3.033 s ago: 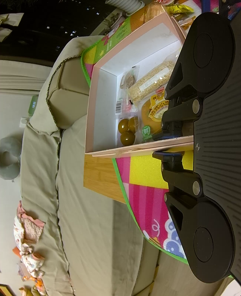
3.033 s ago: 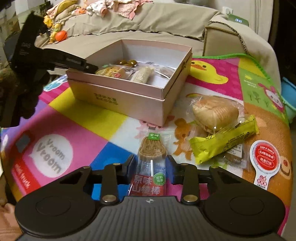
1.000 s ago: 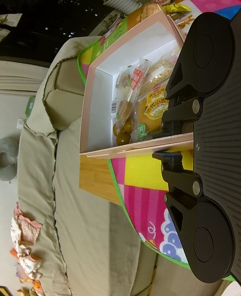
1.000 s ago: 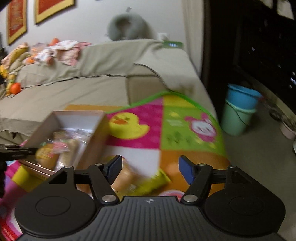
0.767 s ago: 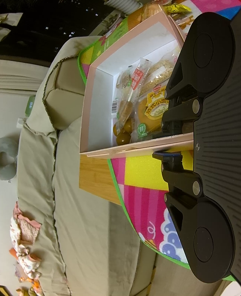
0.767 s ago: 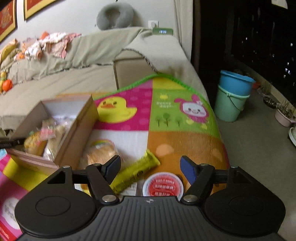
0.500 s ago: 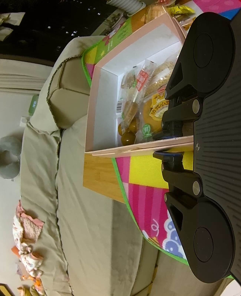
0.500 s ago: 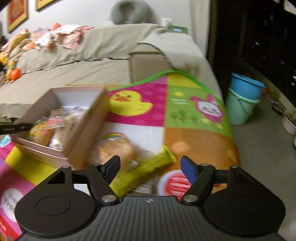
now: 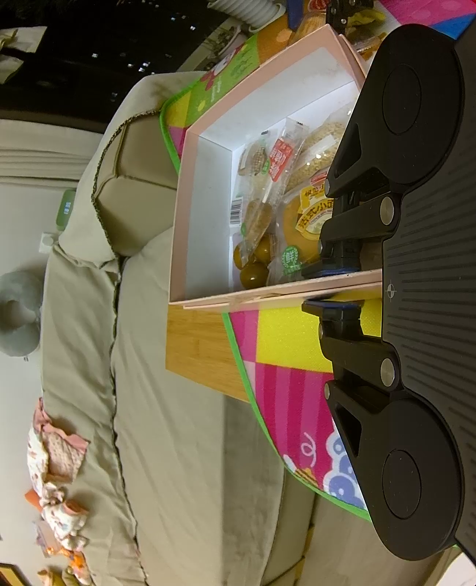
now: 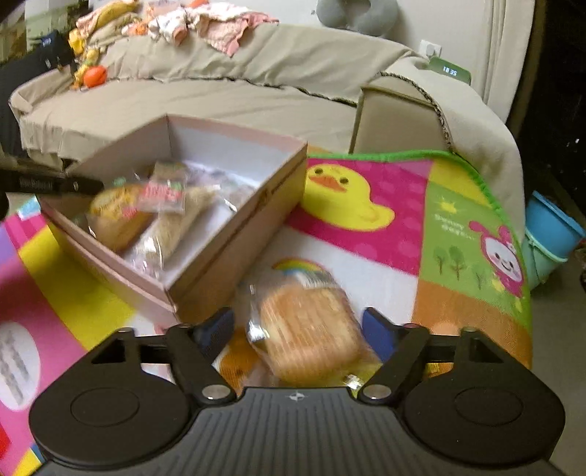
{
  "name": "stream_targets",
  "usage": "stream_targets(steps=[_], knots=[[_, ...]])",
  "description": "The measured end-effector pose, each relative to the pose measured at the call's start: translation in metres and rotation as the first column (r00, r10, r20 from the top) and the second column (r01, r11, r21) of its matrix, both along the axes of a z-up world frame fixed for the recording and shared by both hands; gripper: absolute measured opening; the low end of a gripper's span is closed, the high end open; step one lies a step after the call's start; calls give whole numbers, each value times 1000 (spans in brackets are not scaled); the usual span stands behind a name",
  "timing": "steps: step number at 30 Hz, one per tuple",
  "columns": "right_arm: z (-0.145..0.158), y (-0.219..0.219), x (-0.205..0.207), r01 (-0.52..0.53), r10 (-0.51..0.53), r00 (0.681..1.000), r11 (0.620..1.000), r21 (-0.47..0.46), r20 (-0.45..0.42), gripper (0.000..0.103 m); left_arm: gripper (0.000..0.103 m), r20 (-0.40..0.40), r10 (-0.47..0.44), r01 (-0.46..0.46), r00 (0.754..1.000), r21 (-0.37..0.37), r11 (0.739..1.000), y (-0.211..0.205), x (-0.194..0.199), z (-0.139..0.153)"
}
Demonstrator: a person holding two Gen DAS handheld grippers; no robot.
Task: Organize objects
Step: 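Grasp the wrapped round bun on the mat with the right tool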
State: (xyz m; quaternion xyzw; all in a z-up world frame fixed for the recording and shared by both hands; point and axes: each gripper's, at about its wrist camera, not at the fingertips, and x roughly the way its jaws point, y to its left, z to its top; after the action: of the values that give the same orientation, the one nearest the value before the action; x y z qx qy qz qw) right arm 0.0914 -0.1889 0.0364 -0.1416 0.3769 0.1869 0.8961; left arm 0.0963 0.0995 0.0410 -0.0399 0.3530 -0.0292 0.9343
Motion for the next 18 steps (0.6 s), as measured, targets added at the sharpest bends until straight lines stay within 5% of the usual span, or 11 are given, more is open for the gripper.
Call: stream_targets(steps=[4, 10, 14, 18], knots=[[5, -7, -21, 35, -35, 999, 999, -15, -13, 54, 15, 1, 0, 0, 1000, -1, 1000, 0, 0, 0], [18, -7, -66, 24, -25, 996, 1000, -5, -85, 54, 15, 1, 3, -3, 1000, -4, 1000, 0, 0, 0], [14, 3, -88, -39, 48, 981, 998, 54, -187, 57, 15, 4, 6, -6, 1000, -9, 1000, 0, -1, 0], [8, 21, -104, -99, 98, 984, 995, 1, -147, 68, 15, 2, 5, -5, 1000, -8, 1000, 0, -1, -1]])
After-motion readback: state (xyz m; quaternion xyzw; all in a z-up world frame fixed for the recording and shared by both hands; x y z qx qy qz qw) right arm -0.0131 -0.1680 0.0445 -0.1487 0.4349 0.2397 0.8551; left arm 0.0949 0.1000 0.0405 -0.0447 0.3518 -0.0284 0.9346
